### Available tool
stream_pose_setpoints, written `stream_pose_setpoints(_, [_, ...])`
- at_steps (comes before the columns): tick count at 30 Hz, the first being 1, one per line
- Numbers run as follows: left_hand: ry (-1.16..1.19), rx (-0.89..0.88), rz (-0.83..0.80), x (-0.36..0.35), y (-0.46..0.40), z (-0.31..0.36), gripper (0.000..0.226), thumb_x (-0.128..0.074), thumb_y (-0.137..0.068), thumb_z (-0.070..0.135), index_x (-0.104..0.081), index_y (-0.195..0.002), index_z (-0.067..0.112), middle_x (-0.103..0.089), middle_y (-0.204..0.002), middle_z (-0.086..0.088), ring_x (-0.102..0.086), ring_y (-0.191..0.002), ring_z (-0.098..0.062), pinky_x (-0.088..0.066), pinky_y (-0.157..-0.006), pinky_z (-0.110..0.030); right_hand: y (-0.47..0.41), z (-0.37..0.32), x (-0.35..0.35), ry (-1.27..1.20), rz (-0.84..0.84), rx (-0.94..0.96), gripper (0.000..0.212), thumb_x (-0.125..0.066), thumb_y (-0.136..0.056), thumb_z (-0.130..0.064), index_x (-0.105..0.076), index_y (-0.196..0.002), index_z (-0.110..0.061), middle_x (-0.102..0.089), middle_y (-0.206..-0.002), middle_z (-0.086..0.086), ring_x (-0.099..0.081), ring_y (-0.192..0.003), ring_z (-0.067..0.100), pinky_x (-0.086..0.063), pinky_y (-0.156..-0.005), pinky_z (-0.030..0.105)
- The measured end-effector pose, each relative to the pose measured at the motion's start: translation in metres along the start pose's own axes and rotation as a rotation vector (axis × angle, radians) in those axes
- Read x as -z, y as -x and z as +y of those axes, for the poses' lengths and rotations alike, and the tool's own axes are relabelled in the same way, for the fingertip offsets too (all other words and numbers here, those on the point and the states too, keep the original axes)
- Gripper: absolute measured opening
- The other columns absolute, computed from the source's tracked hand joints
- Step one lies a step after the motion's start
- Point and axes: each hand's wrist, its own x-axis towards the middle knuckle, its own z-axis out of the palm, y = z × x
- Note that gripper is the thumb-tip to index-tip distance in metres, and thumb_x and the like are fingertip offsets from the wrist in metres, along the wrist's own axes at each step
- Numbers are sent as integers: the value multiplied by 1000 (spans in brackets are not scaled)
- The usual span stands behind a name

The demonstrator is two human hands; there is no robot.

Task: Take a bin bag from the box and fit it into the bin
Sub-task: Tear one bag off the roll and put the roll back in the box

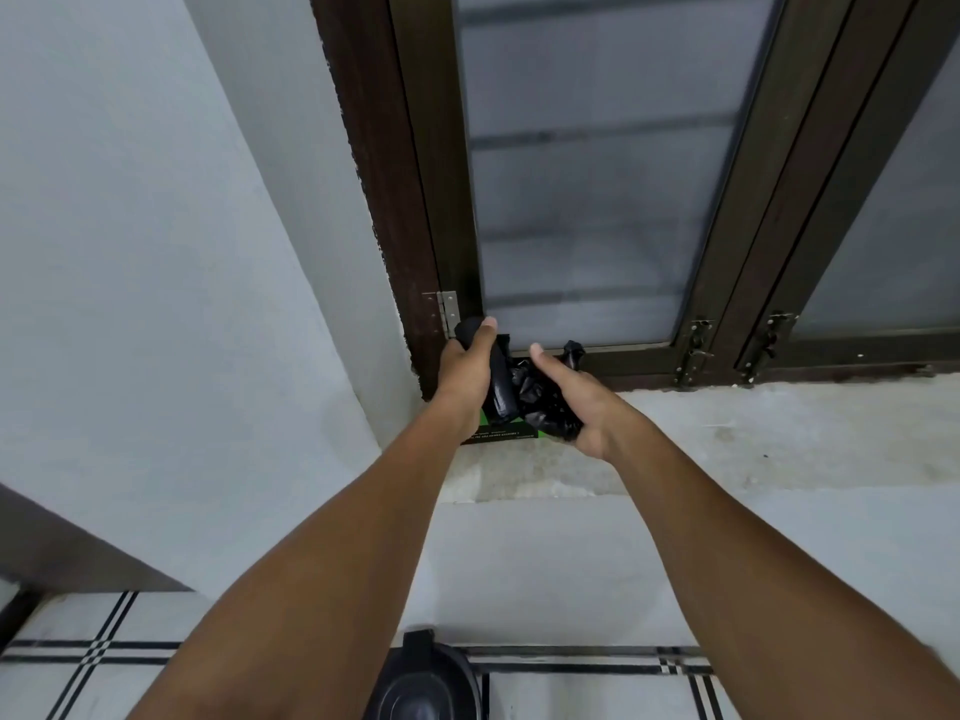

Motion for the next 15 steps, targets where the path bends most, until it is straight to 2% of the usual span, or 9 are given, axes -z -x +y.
stream_pose_setpoints(2, [50, 37, -30, -1, 2, 1, 45, -59, -97, 54, -45, -124, 22, -60, -115, 2, -58, -107, -19, -47, -94, -38, 3, -2, -4, 105, 7, -48, 75, -71, -71, -78, -66, -120, -22, -74, -112, 2, -67, -99, 20, -49, -73, 34])
stream_pose_setpoints(3, [87, 54, -39, -2, 3, 0, 46, -61, -96, 53, -46, -125, 20, -62, -115, -1, -62, -104, -21, -51, -91, -39, 3, -1, -7, 139, 28, -45, 73, -70, -73, -77, -66, -119, -21, -73, -107, 2, -64, -95, 19, -47, -73, 33])
stream_pose_setpoints(5, [146, 85, -45, -4, 6, 0, 51, -67, -93, 53, -50, -127, 19, -66, -112, -7, -68, -98, -26, -59, -83, -41, -2, 0, -11, 102, 95, -5, 62, -73, -82, -63, -65, -122, -16, -73, -102, 3, -65, -90, 19, -47, -70, 32])
stream_pose_setpoints(8, [308, 139, -69, -8, 9, -5, 60, -82, -80, 51, -59, -120, 13, -73, -111, -14, -75, -96, -33, -61, -86, -55, -5, -3, -22, -118, 130, 29, 44, -70, -90, -36, -65, -125, -9, -76, -104, 11, -71, -89, 26, -54, -68, 34])
stream_pose_setpoints(11, [543, 247, -93, -15, 9, -10, 78, -90, -67, 52, -64, -128, 12, -74, -115, -22, -75, -97, -43, -58, -86, -64, -4, -3, -30, -383, 170, 27, 34, -66, -93, -25, -64, -121, -7, -76, -106, 17, -75, -93, 32, -63, -74, 43])
stream_pose_setpoints(15, [759, 326, -112, -20, 7, -16, 64, -79, -83, 51, -65, -128, 7, -71, -121, -26, -71, -106, -46, -55, -92, -66, -1, 2, -33, -621, 180, 14, 41, -67, -91, -26, -60, -128, -8, -75, -110, 21, -76, -92, 37, -63, -71, 48])
